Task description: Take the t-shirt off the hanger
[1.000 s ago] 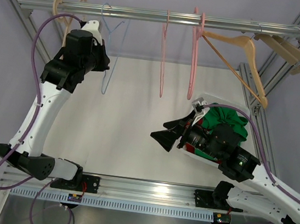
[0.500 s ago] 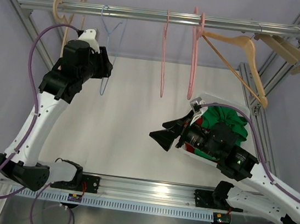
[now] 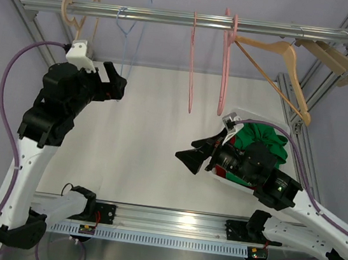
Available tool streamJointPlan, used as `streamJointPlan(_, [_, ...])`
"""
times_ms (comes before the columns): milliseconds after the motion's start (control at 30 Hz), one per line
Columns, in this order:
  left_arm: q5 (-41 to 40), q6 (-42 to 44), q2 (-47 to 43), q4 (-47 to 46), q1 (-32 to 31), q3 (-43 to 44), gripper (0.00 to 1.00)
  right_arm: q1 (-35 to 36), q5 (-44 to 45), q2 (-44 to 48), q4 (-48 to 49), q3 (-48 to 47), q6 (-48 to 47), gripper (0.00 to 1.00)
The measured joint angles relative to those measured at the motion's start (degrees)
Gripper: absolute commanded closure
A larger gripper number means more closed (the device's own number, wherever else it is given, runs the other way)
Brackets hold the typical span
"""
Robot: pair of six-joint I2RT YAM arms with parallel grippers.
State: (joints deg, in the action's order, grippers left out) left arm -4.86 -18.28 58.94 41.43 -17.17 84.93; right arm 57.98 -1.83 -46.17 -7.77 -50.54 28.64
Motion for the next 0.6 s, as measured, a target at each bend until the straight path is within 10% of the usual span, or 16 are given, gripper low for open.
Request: streamJointPlan(600, [14.93,-2.56,-44.06,-0.26,0.0,-31.39,0.01,0.09,26.21,34.1,-19.08,-9.79,-6.67,0.01])
